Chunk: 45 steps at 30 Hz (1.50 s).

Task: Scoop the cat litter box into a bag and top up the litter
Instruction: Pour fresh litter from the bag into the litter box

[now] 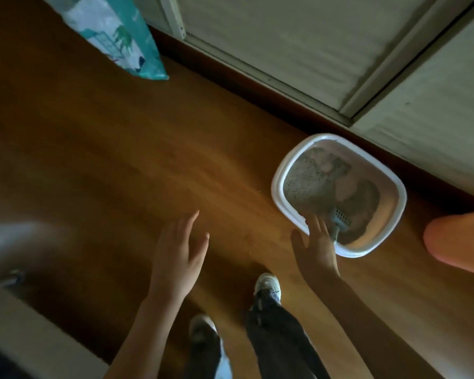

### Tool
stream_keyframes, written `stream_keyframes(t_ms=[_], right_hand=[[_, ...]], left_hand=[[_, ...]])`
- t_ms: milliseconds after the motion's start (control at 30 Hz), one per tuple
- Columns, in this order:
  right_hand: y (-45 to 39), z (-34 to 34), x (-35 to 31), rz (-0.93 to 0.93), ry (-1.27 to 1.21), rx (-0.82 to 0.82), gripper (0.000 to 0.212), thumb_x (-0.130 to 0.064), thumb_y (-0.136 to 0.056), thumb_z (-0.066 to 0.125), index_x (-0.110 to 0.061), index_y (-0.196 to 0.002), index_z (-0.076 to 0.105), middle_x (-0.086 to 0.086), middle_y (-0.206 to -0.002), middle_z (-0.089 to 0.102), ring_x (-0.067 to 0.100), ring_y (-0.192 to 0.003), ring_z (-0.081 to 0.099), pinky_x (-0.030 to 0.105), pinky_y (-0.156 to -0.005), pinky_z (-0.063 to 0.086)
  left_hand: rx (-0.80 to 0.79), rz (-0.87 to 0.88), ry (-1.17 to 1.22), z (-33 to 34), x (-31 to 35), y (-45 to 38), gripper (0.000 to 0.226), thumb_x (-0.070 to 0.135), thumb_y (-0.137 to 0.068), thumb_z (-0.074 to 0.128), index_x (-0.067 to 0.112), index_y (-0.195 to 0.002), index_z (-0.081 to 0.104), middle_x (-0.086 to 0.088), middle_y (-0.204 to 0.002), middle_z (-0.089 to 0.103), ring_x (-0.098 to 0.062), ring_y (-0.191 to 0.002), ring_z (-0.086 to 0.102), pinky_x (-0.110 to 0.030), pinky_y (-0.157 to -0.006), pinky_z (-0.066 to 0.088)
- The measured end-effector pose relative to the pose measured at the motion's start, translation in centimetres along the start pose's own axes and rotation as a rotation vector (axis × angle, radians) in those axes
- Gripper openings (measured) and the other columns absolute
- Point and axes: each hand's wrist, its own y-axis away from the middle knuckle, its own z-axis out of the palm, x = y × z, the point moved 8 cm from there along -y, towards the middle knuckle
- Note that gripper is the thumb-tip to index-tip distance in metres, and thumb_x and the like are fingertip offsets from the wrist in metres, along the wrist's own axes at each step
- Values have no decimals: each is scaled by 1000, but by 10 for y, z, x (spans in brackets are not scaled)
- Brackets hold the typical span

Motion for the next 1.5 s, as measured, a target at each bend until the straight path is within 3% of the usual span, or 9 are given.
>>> stream_keyframes(t_ms=[167,367,533,667,800,867,967,1300,1500], right_hand=[[3,-19,12,161,-93,119,42,-15,-93,54,-11,-134,44,6,-133,50,21,-122,48,30,-94,42],[-4,-60,-27,158,-90,295,33,-16,-91,53,-19,-124,49,1,-124,53,24,-113,56,48,-89,51],[-37,-51,-120,101,61,263,46,-33,-91,45,-14,-132,50,5,-135,50,22,-122,47,40,-98,46],[-76,-21,-231,-94,90,225,42,-21,-93,54,-16,-134,45,4,-133,52,21,-120,48,30,-93,41],[-113,38,-334,-290,296,112,48,-28,-94,48,-18,-140,40,5,-142,45,26,-131,41,44,-103,41],[-126,69,-377,-338,394,77,51,-34,-94,41,-20,-143,37,3,-147,40,25,-137,34,47,-108,36],[-142,109,-434,-370,351,48,51,-31,-93,48,-19,-142,39,3,-147,41,24,-136,37,47,-106,40],[-258,166,-539,-450,289,52,45,-30,-91,47,-11,-132,50,10,-130,57,27,-114,58,34,-89,47],[-367,184,-599,-470,365,-34,46,-35,-97,45,-19,-140,41,2,-143,46,19,-128,47,26,-99,40]], left_hand=[[-92,109,-4,0,19,-42,51,38,-93,48,19,-140,41,2,-137,49,-11,-125,45,-19,-99,31],[-161,312,-24,-28,48,-96,55,47,-94,38,19,-141,38,1,-139,47,-11,-127,43,-21,-101,31],[-60,369,-25,-104,46,-139,51,45,-96,40,19,-139,40,2,-135,51,-8,-122,47,-22,-99,38],[-2,338,-77,-165,1,-174,54,49,-95,34,21,-141,38,3,-139,47,-13,-129,42,-37,-105,40],[4,269,-264,-214,-67,-198,60,58,-94,22,32,-148,20,4,-155,24,-22,-143,19,-50,-115,20],[8,242,-303,-238,-100,-205,61,58,-94,23,33,-149,16,4,-157,18,-22,-145,14,-49,-117,13],[16,194,-292,-274,-148,-218,62,60,-92,18,36,-149,13,6,-158,14,-18,-145,8,-44,-117,6],[27,72,-199,-333,-232,-348,64,64,-88,13,40,-147,9,9,-157,14,-13,-145,4,-42,-118,11],[10,26,-157,-359,-234,-462,62,59,-92,28,36,-148,14,7,-157,18,-15,-145,10,-43,-118,16]])
